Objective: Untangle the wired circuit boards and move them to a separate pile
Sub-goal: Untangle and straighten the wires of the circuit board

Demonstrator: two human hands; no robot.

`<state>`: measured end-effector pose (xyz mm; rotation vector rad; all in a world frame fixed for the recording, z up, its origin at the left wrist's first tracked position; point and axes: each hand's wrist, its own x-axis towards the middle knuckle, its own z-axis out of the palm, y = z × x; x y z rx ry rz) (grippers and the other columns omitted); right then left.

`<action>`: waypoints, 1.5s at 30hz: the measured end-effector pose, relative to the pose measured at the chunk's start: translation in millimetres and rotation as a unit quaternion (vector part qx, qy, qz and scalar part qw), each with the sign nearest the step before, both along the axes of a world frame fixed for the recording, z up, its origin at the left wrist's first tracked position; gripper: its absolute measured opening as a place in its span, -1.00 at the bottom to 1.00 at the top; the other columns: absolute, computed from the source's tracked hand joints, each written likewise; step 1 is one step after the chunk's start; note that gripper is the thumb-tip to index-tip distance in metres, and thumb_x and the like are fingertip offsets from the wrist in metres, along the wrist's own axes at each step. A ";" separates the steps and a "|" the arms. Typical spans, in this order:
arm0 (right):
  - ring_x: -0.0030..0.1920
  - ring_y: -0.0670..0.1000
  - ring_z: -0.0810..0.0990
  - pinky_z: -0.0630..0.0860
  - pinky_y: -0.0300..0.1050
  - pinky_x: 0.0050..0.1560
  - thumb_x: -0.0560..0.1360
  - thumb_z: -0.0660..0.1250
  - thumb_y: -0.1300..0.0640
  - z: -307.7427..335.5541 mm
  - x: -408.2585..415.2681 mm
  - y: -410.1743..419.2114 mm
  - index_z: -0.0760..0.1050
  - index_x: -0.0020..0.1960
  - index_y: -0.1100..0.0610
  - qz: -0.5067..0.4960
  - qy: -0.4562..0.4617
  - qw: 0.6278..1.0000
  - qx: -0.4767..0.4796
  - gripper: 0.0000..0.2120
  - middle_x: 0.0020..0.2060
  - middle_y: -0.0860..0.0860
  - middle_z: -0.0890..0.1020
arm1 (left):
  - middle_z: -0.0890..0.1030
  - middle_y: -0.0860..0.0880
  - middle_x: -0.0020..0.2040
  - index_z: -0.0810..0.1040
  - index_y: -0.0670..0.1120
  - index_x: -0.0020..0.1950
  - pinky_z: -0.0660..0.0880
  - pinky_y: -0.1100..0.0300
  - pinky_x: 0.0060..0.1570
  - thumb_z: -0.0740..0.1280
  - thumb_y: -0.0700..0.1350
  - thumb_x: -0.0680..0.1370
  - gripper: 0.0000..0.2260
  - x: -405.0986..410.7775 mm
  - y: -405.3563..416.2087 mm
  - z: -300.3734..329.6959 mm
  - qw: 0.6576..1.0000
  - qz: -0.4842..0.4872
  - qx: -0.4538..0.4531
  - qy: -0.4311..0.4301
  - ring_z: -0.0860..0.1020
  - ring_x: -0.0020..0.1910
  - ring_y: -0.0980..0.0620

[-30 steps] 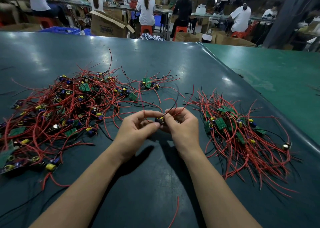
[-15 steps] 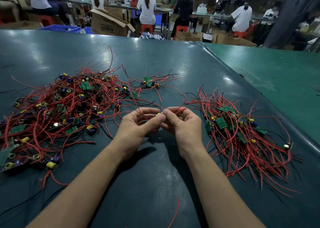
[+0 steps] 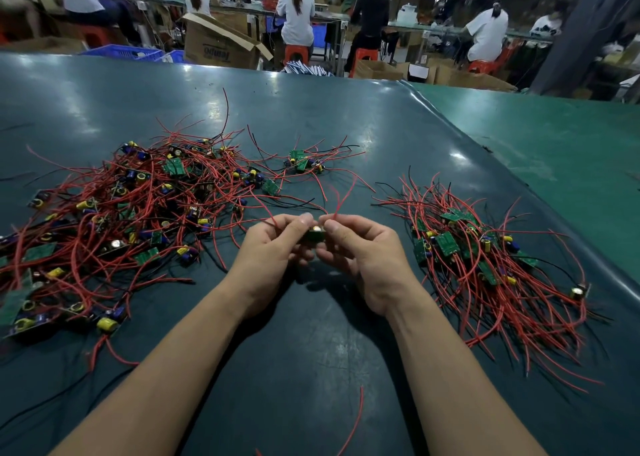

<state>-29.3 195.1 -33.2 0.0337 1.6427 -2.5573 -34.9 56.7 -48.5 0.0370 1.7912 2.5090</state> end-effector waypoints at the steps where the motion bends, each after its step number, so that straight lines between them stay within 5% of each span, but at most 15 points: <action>1: -0.35 -0.01 0.66 0.60 -0.25 -0.31 0.50 0.36 0.37 0.2 -0.2 -0.2 0.62 -0.11 0.27 -0.010 0.006 1.000 0.002 -0.93 -0.30 0.10 0.70 | 0.65 -0.16 -0.22 0.58 -0.21 -0.02 0.54 0.28 -0.35 0.36 -0.13 0.53 -0.86 -0.3 -0.3 0.5 1.000 -0.004 0.012 -0.003 0.59 -0.39 0.06; 8: -0.30 -0.02 0.64 0.61 -0.18 -0.27 0.50 0.41 0.30 -1.5 -0.1 -1.6 0.59 -0.16 0.23 -0.037 0.034 0.997 0.057 -0.94 -0.30 0.07 0.68 | 0.68 -0.23 -0.12 0.64 -0.23 -0.02 0.58 -0.03 0.03 0.50 -0.12 0.32 -0.71 5.7 -1.6 0.8 0.999 -0.018 -0.020 0.041 0.64 -0.15 -0.12; 14: -0.41 -0.08 0.57 0.57 -0.23 -0.39 0.55 0.34 0.28 -3.9 -0.6 -5.9 0.63 -0.21 0.24 -0.093 0.025 0.989 0.111 -0.82 -0.33 0.12 0.61 | 0.70 0.03 -0.21 0.65 -0.13 -0.03 0.52 0.36 -0.13 0.49 -0.34 0.37 -0.78 5.1 -3.1 2.6 0.990 0.038 -0.091 0.105 0.63 -0.20 0.16; 27: -0.55 -0.17 0.43 0.45 -0.27 -0.52 0.55 0.37 0.20 -1.3 -11.0 11.7 0.64 -0.25 0.11 -0.332 0.017 0.943 0.022 -0.79 -0.51 -0.10 0.57 | 0.71 0.02 -0.19 0.68 -0.10 -0.03 0.51 0.38 -0.12 0.53 -0.26 0.33 -0.76 10.1 -2.9 8.4 0.986 0.003 -0.106 0.126 0.63 -0.19 0.17; 35: -0.62 -0.18 0.34 0.26 -0.38 -0.62 0.59 0.28 0.24 4.7 -12.8 18.4 0.56 -0.15 0.21 -0.240 -0.073 0.951 -0.182 -0.83 -0.51 -0.04 0.56 | 0.71 -0.08 -0.16 0.74 -0.05 -0.09 0.54 0.29 -0.06 0.57 -0.12 0.18 -0.69 8.8 -6.7 6.5 0.993 -0.028 -0.052 0.098 0.62 -0.15 0.04; 45: -0.65 -0.16 0.29 0.23 -0.35 -0.66 0.64 0.12 0.15 5.6 -13.9 29.4 0.30 -0.28 0.06 -0.163 -0.103 0.938 -0.288 -0.69 -0.56 -0.07 0.49 | 0.70 -0.05 -0.18 0.74 -0.05 -0.10 0.54 0.28 -0.05 0.58 -0.11 0.15 -0.67 7.2 -6.5 6.7 0.994 -0.034 -0.050 0.093 0.62 -0.16 0.05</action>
